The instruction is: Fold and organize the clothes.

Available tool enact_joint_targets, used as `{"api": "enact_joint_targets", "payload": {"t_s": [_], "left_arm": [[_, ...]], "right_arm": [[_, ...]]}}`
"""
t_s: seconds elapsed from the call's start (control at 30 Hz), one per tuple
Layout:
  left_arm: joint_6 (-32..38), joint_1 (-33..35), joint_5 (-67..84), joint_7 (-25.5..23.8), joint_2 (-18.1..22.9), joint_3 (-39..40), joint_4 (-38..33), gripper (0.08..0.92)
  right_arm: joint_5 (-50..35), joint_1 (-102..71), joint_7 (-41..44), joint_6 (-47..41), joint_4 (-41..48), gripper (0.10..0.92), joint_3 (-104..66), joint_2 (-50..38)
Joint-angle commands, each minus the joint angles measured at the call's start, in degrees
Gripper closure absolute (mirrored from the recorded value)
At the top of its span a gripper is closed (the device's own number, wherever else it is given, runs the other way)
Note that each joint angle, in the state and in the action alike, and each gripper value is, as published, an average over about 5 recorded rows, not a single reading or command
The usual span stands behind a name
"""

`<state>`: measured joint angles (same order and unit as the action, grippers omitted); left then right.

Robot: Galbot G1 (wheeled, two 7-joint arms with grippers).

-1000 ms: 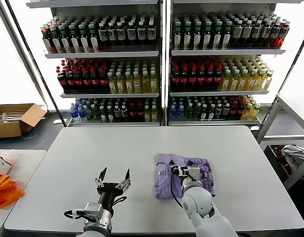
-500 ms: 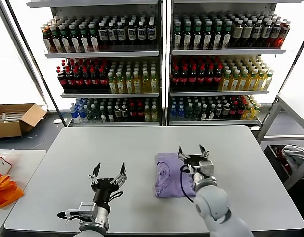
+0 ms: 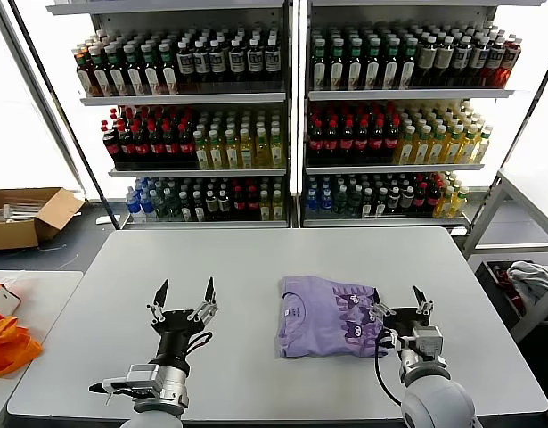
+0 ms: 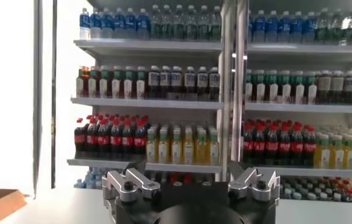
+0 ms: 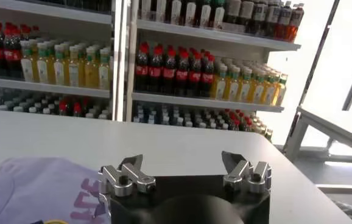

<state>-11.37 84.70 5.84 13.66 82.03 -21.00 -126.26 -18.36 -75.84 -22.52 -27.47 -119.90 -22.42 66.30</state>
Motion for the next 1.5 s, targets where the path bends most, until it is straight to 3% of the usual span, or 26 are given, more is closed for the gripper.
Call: {"api": "enact_joint_targets", "payload": {"t_s": [0.03, 0.6, 1.5], "left_arm": [[0.38, 0.4, 0.45, -0.94, -0.48, -1.61, 0.02, 0.177], [1.33, 0.6, 1.26, -2.27, 1.25, -1.46, -0.19, 0.177], [0.65, -0.46, 1.65, -3.32, -0.03, -5.25, -0.19, 0.177]], "right_arm": [[1.31, -5.28, -0.63, 0.52, -3.27, 0.203, -2.99, 0.86], [0.02, -4.99, -1.18, -0.35, -4.31, 0.203, -3.06, 2.25], [-1.83, -6.66, -0.6, -2.9, -5.24, 0.203, -13.34, -1.09]]}}
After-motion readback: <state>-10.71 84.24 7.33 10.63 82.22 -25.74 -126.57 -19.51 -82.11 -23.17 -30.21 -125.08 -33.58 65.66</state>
